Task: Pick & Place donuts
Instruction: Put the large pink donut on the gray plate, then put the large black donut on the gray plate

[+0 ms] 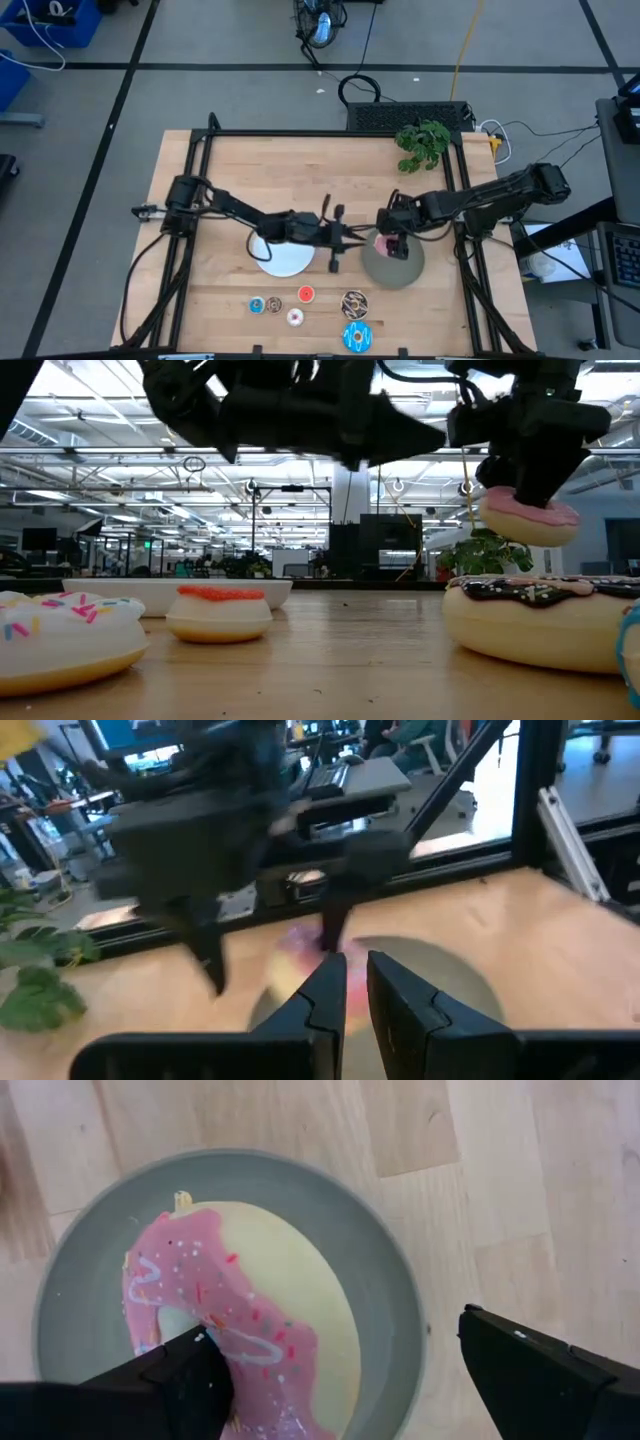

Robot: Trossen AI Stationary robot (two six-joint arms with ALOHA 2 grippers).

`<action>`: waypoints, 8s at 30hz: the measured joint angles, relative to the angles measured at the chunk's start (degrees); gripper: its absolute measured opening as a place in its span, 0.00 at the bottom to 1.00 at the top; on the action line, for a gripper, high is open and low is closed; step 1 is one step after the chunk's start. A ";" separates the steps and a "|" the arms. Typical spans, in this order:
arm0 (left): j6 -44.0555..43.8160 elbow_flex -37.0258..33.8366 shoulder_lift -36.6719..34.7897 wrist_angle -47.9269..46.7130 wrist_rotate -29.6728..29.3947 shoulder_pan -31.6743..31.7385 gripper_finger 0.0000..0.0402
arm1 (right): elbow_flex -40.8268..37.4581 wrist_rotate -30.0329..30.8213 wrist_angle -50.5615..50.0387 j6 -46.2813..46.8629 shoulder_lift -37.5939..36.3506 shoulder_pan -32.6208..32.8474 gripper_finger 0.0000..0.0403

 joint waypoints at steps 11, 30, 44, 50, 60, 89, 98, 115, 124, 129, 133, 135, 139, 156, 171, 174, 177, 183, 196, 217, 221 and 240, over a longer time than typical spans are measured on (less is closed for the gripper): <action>-0.03 17.92 11.48 -14.09 -1.28 -1.04 0.13 | -0.15 -4.63 -0.53 3.49 -0.06 -0.25 0.84; -3.15 19.68 12.84 -15.71 1.70 1.20 0.13 | -5.16 -6.46 8.03 3.48 0.00 1.27 0.84; -6.03 24.52 20.37 -18.52 4.32 2.10 0.13 | -5.21 -2.38 9.36 1.94 2.21 4.17 0.84; -1.50 24.60 17.90 -21.44 3.37 1.79 0.13 | -5.05 1.86 6.41 1.19 1.79 5.56 0.84; 6.68 24.55 4.43 -42.55 -0.58 -1.52 0.13 | -1.86 1.27 -2.87 3.50 -1.86 5.77 0.84; -0.77 -40.45 -50.11 -7.20 -1.67 8.83 0.03 | -1.97 -0.25 11.53 5.83 -11.38 11.32 0.84; -0.45 -40.91 -50.06 -6.87 -2.61 9.29 0.01 | -11.95 -3.11 33.65 4.33 -10.44 13.85 0.84; -0.62 -40.87 -50.04 -5.43 -8.58 9.23 0.08 | 23.14 -4.37 7.18 -1.09 18.39 17.42 0.78; -0.42 -40.87 -50.02 -7.10 -8.58 9.23 0.08 | 31.93 -1.18 3.63 -9.84 23.82 18.87 0.78; -0.39 -40.87 -50.02 -7.05 -8.60 9.23 0.08 | 30.97 3.78 4.34 -12.40 23.79 19.53 0.78; 0.86 -40.87 -50.02 -7.05 -8.60 9.23 0.08 | 30.53 4.71 4.47 -12.73 26.20 20.34 0.78; 1.19 -40.84 -50.02 -7.03 -8.60 9.23 0.08 | 30.55 4.34 4.38 -12.39 28.20 20.46 0.78; 1.18 -40.84 -50.02 -6.96 -8.60 9.24 0.08 | 30.62 4.31 2.80 -12.17 31.66 20.40 0.78; 1.17 -40.84 -50.02 -7.12 -8.62 9.23 0.08 | 30.62 -0.37 6.16 -9.96 37.14 20.36 0.78; 1.08 -40.82 -50.02 -7.23 -8.62 9.23 0.08 | 26.44 -1.85 10.67 -8.15 37.03 20.26 0.70; 1.08 -40.82 -50.02 -7.23 -8.62 9.25 0.08 | 25.32 -1.99 13.07 -8.73 37.07 20.27 0.66; 1.10 -40.82 -50.02 -7.25 -8.62 9.25 0.08 | 24.65 -2.44 13.77 -9.09 37.05 20.29 0.62; 1.11 -40.82 -50.02 -7.25 -8.62 9.25 0.08 | 24.02 -4.38 13.24 -9.52 36.98 19.79 0.49; 1.11 -40.82 -50.02 -7.22 -8.64 9.25 0.08 | 23.91 -4.34 12.80 -9.73 27.41 17.99 0.03; 0.87 -40.82 -50.02 -7.05 -8.64 9.23 0.08 | 25.51 -1.62 -10.62 4.29 5.21 10.50 0.03; 0.87 -40.82 -50.02 -7.03 -8.64 9.24 0.08 | 26.88 -1.70 -14.98 5.37 5.73 9.81 0.04; 2.61 -40.82 -50.02 -6.96 -8.64 9.25 0.08 | 26.95 -1.79 -24.65 7.24 5.77 4.23 0.04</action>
